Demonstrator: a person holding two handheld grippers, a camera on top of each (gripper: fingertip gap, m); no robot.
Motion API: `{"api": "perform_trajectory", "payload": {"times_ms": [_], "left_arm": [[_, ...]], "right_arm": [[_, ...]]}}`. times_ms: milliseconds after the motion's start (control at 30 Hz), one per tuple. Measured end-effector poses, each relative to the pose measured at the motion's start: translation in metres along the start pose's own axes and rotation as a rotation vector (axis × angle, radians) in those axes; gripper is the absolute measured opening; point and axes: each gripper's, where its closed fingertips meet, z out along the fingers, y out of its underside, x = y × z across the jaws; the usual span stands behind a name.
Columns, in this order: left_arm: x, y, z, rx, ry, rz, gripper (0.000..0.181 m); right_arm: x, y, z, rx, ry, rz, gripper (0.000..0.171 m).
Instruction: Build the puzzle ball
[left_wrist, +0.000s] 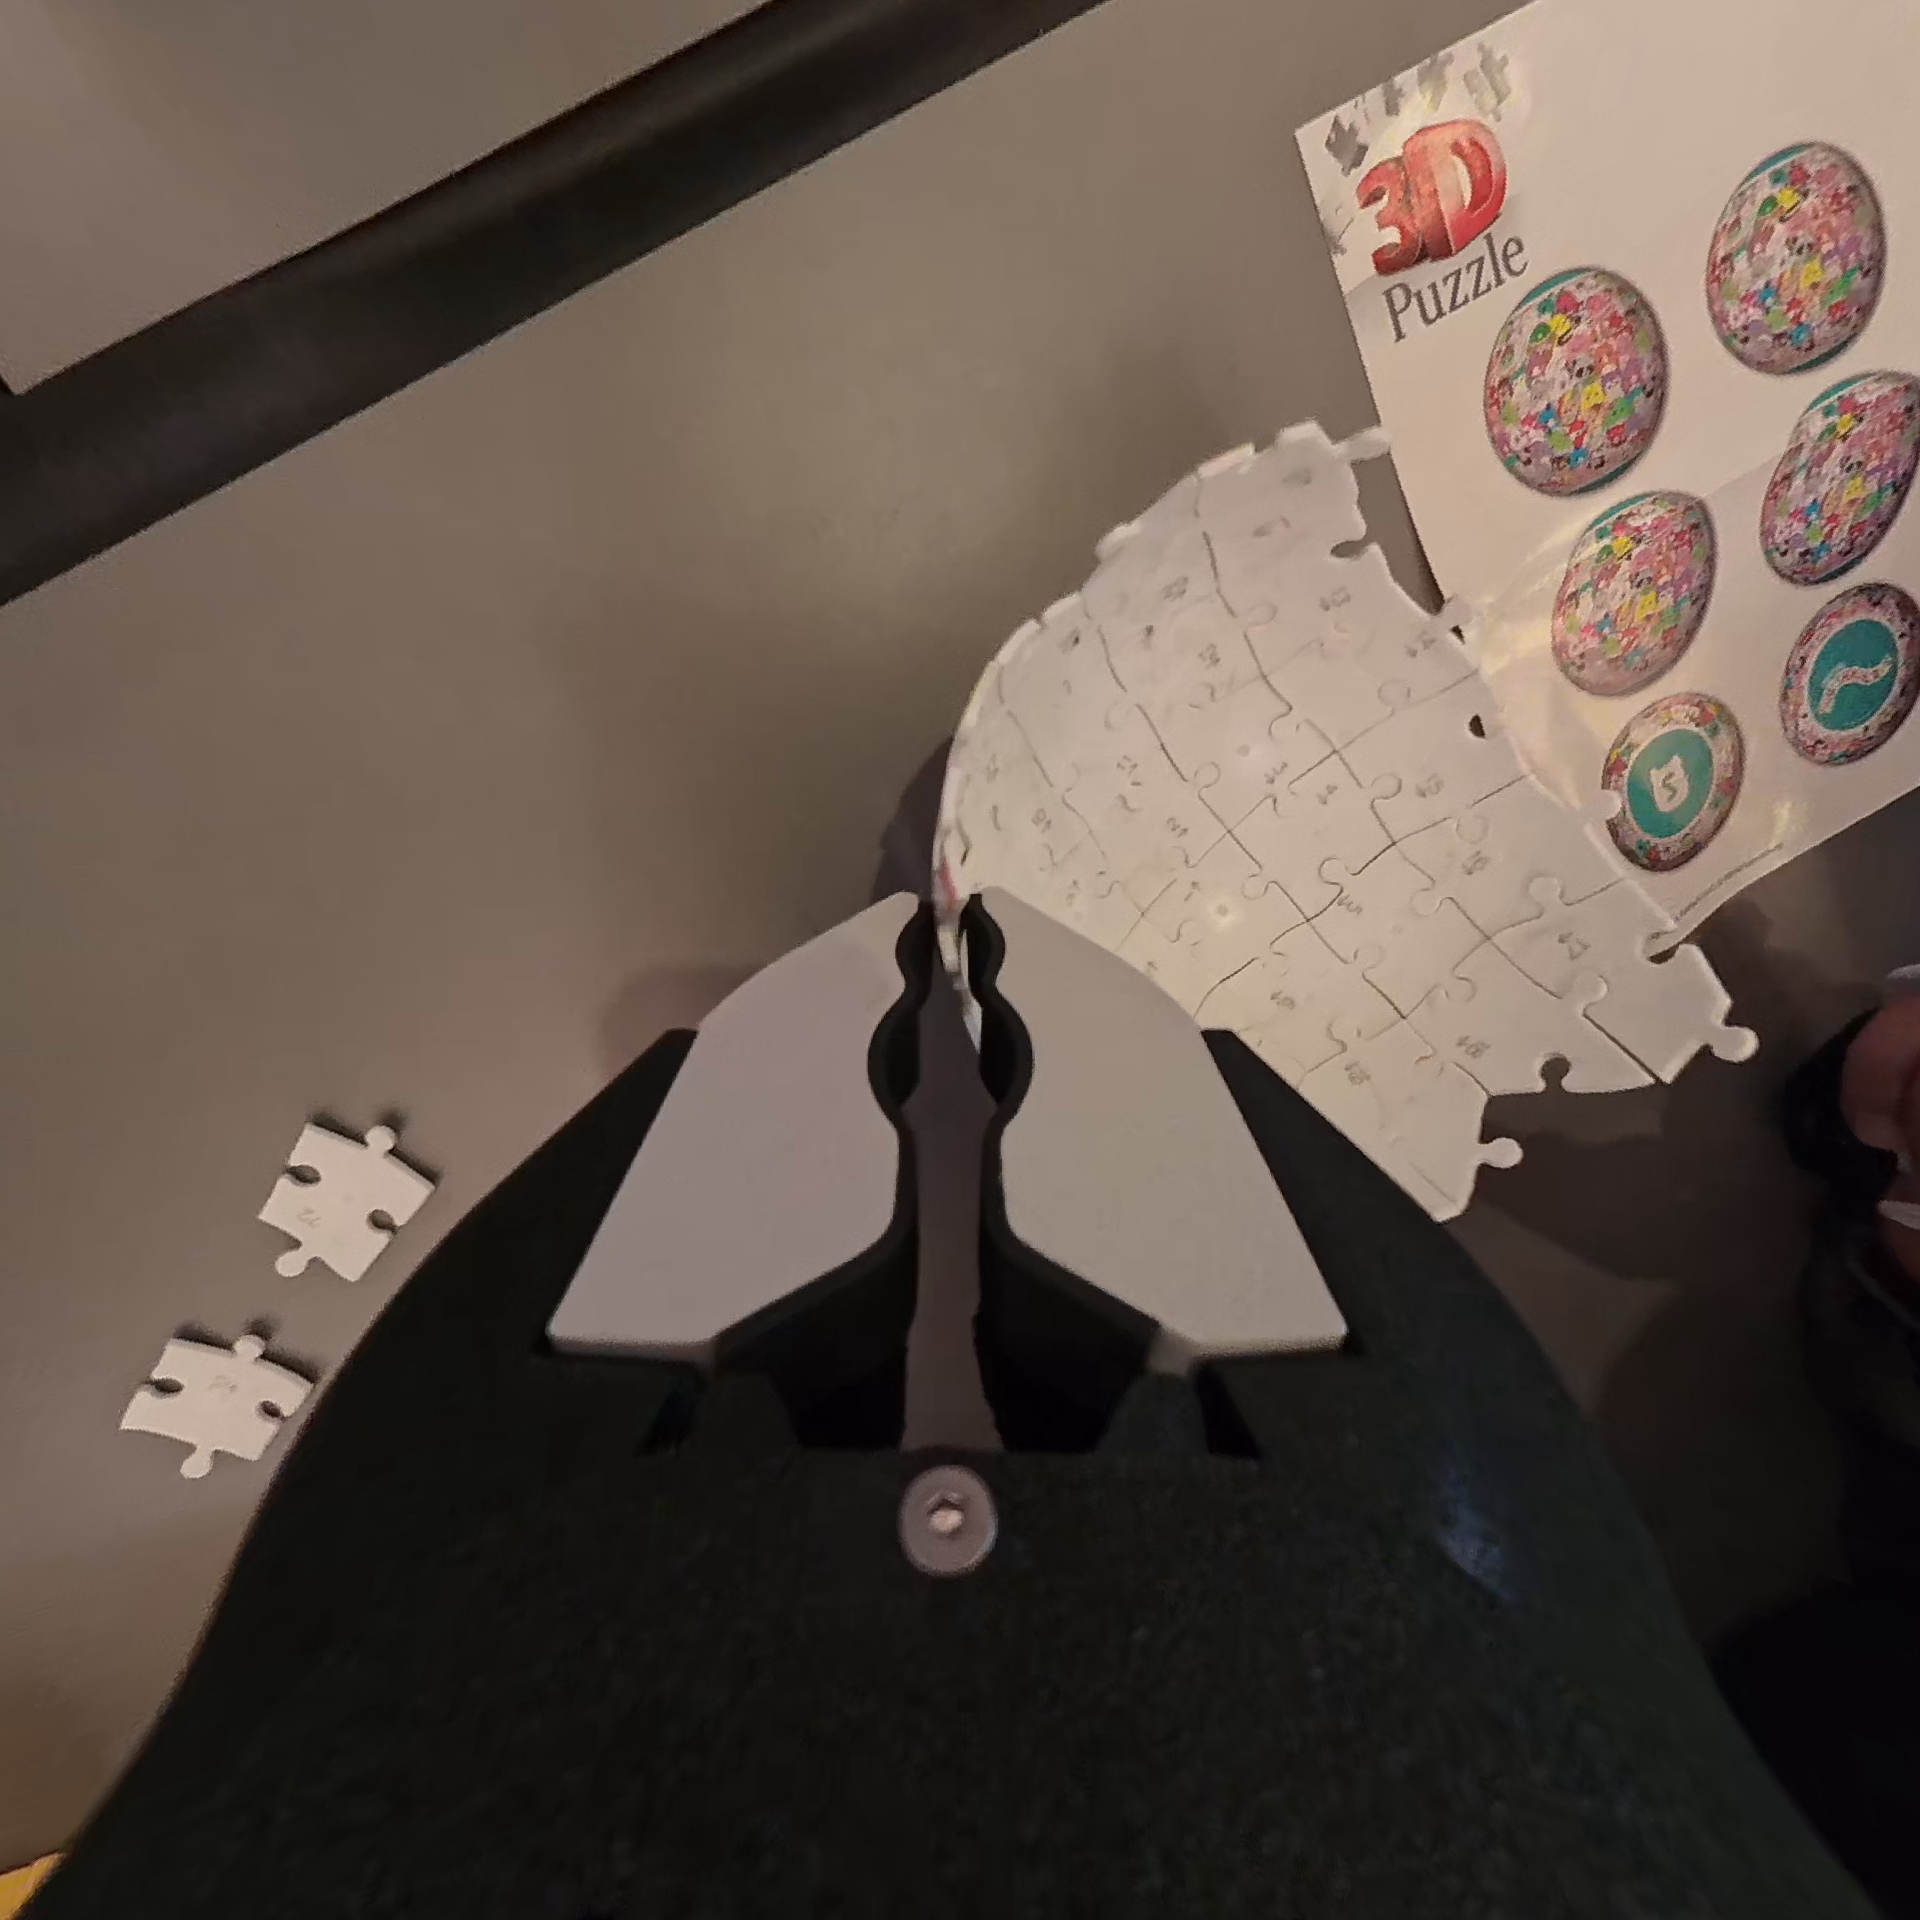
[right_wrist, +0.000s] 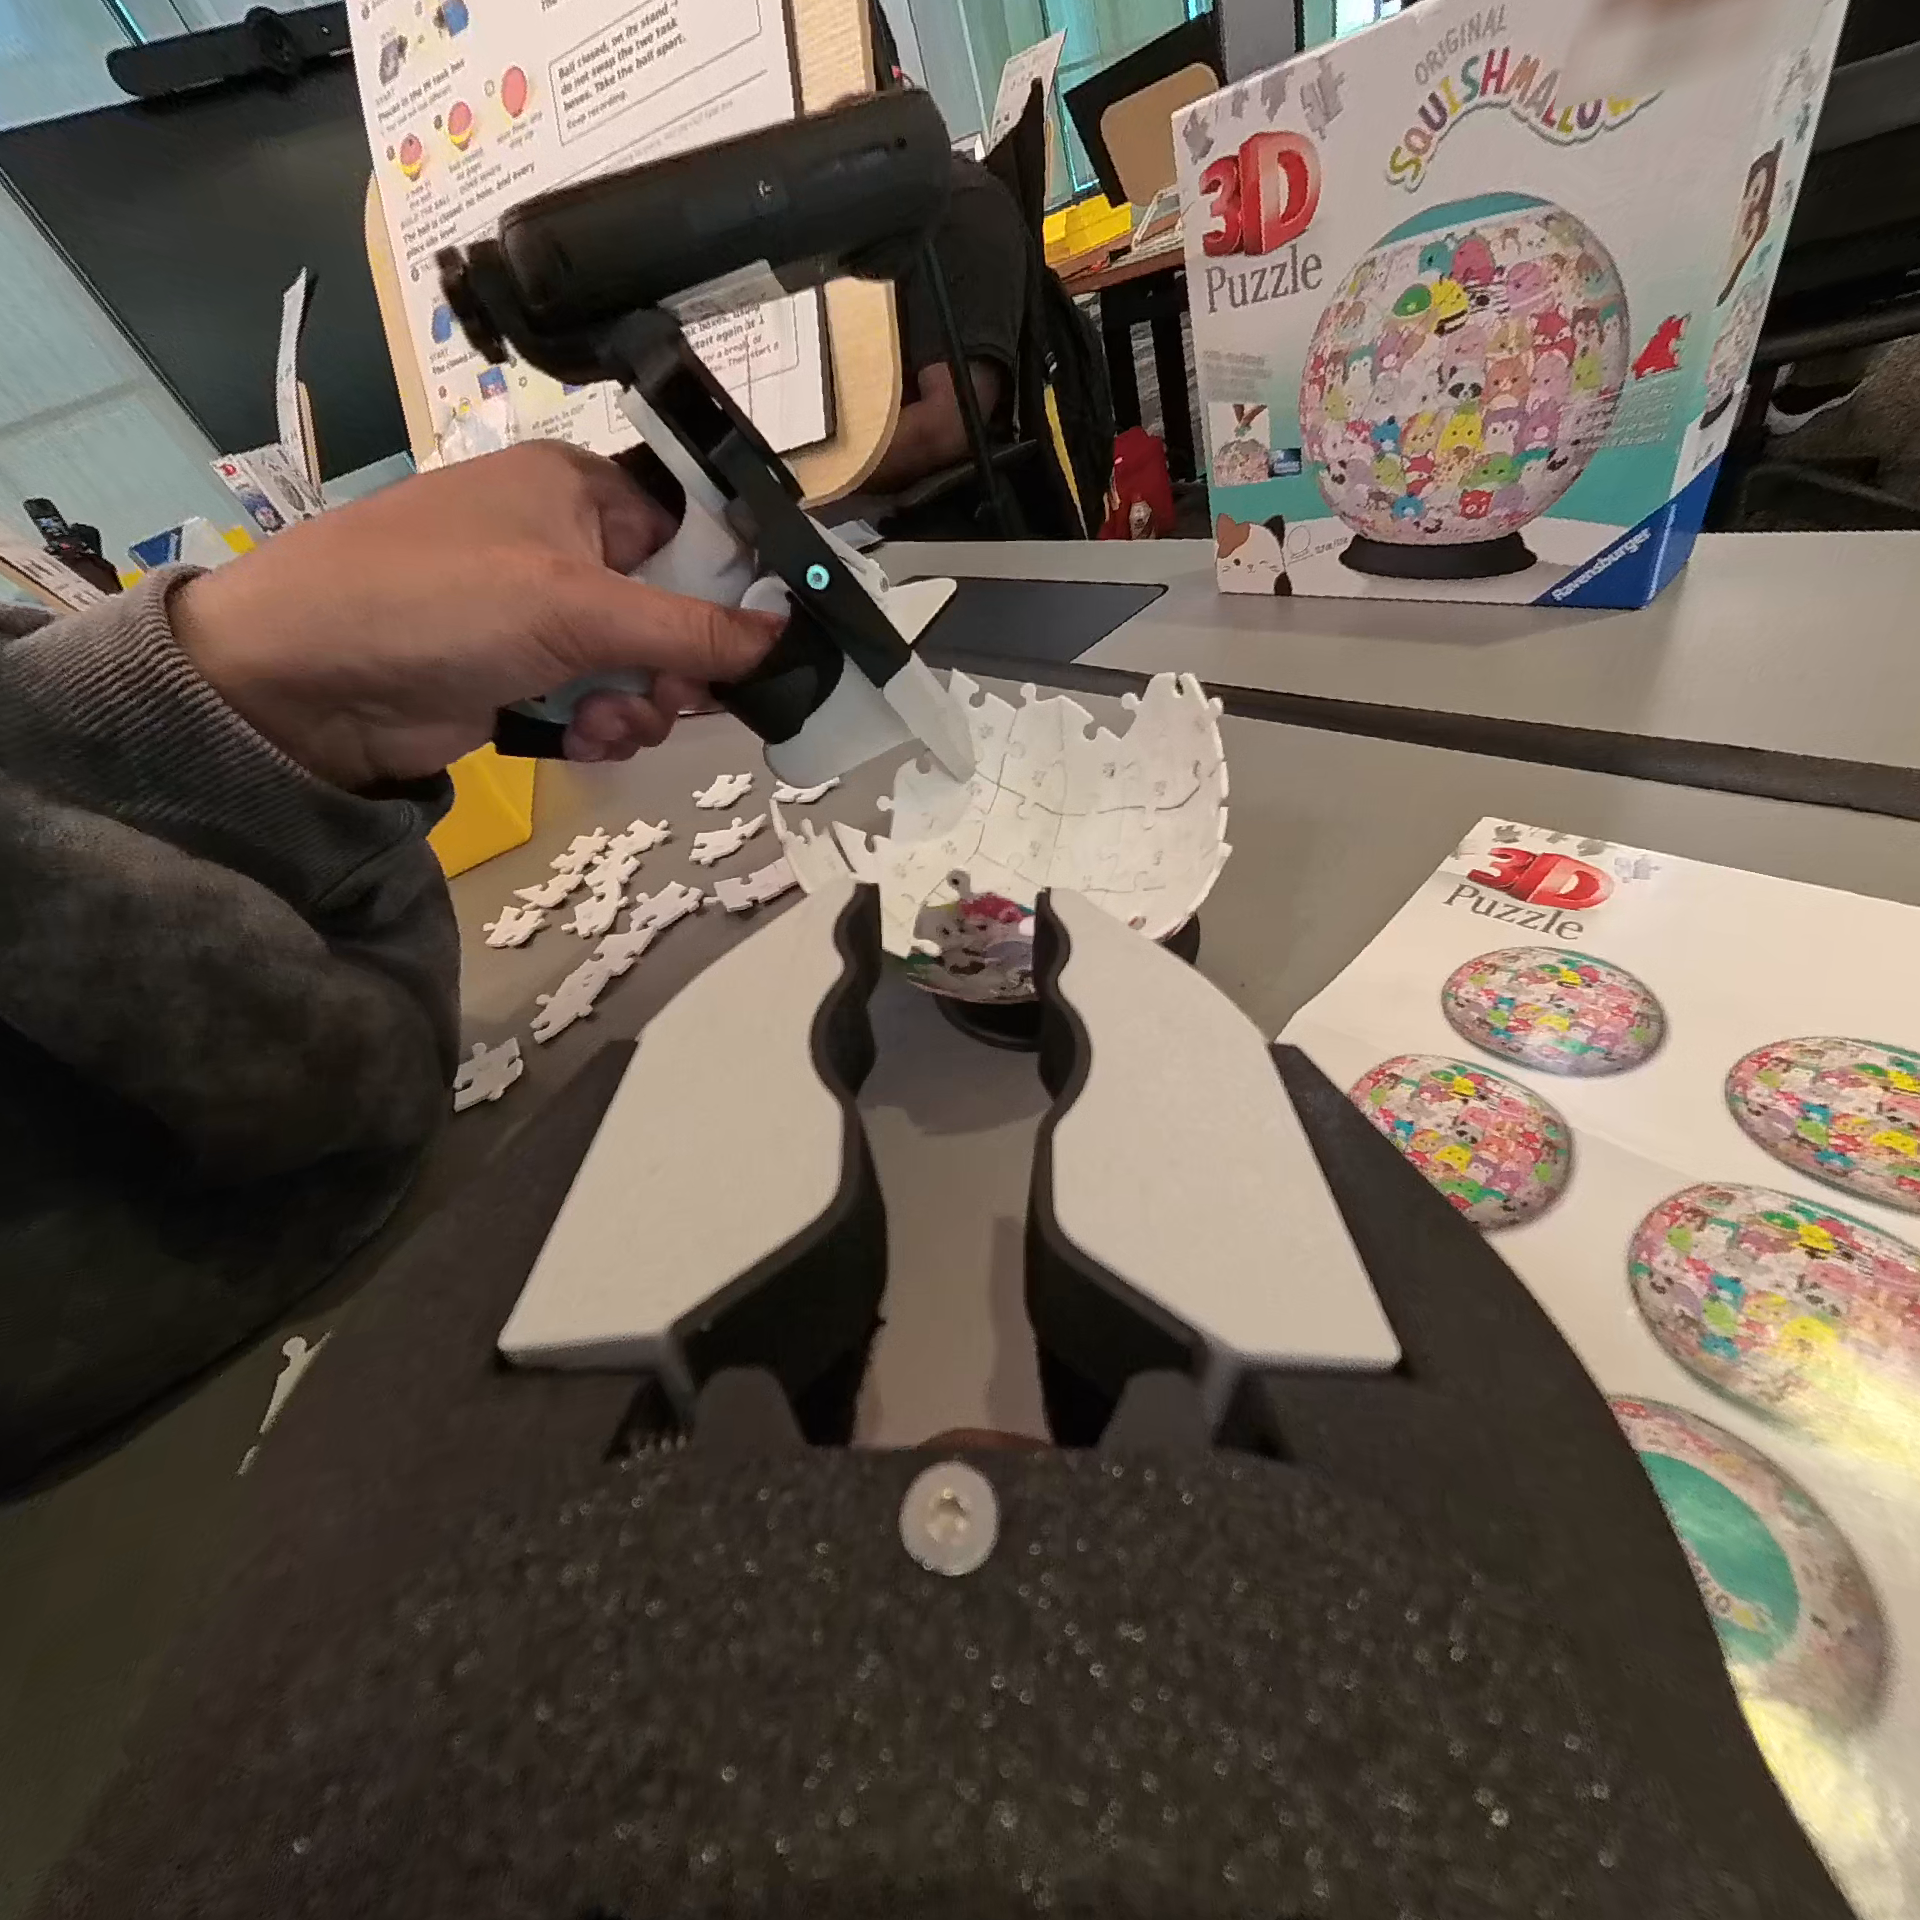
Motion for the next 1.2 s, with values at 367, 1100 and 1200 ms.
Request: {"api": "perform_trajectory", "payload": {"times_ms": [367, 1100, 1200], "left_arm": [[0.0053, -0.0022, 0.0081, 0.006, 0.094, -0.047, 0.013], [0.0027, -0.0036, 0.005, 0.023, 0.078, -0.041, 0.003], [0.0065, -0.0017, 0.0026, 0.023, 0.101, -0.037, 0.019]], "right_arm": [[-0.0001, 0.0011, 0.0003, -0.004, -0.009, 0.012, 0.027], [0.0001, 0.0024, 0.0015, -0.01, -0.009, 0.011, 0.027], [0.0007, 0.0026, 0.0018, -0.012, -0.002, 0.004, 0.027]]}}
